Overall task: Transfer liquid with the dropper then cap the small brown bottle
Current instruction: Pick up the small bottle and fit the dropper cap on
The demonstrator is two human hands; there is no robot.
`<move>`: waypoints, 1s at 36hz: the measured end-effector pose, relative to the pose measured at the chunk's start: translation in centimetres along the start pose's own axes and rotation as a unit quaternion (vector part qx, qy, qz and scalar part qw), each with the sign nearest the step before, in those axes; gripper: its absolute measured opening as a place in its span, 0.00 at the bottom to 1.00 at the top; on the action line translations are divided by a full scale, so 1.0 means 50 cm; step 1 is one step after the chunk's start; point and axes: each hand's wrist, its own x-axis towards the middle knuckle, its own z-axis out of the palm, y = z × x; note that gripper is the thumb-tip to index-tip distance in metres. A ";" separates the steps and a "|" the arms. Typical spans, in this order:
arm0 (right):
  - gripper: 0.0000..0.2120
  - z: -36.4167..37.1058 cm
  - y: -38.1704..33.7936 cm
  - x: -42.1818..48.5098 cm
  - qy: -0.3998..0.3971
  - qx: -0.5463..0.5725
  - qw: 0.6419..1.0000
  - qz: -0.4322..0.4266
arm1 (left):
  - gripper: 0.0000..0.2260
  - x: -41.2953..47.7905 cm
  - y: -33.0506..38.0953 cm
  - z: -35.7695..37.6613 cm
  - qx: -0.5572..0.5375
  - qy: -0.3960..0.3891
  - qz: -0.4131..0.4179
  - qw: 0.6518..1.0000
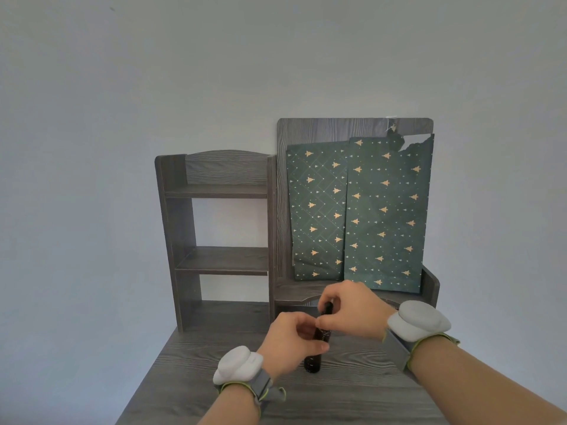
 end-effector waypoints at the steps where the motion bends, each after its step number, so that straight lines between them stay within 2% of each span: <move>1: 0.08 -0.002 -0.001 -0.001 -0.005 0.002 1.000 -0.006 | 0.14 0.000 0.000 0.000 -0.001 0.002 0.000 1.000; 11: 0.15 0.000 0.016 0.000 -0.033 0.032 0.997 0.069 | 0.14 -0.001 0.007 0.019 -0.011 -0.003 0.004 1.000; 15: 0.14 -0.003 0.019 -0.003 -0.029 0.096 0.993 0.058 | 0.11 -0.001 0.018 0.017 -0.042 -0.039 -0.011 0.998; 17: 0.15 -0.005 0.018 -0.002 -0.035 0.137 0.988 0.055 | 0.10 -0.001 0.020 0.011 -0.095 -0.059 -0.024 0.993; 19: 0.15 -0.008 0.017 0.000 -0.042 0.148 0.987 0.053 | 0.10 -0.002 0.023 0.005 -0.176 -0.097 -0.044 0.979; 22: 0.15 -0.014 0.015 0.004 -0.033 0.160 0.986 0.044 | 0.10 -0.009 0.032 -0.011 -0.285 -0.179 -0.077 0.939; 26: 0.16 -0.018 0.016 0.007 -0.008 0.206 0.978 0.040 | 0.11 -0.018 0.042 -0.030 -0.355 -0.238 -0.093 0.899; 29: 0.18 -0.015 0.014 0.010 0.004 0.222 0.974 0.049 | 0.09 -0.018 0.048 -0.033 -0.329 -0.225 -0.076 0.914; 36: 0.20 -0.006 0.025 0.016 0.055 0.219 0.971 0.076 | 0.08 -0.007 0.055 -0.006 -0.202 -0.108 -0.046 0.972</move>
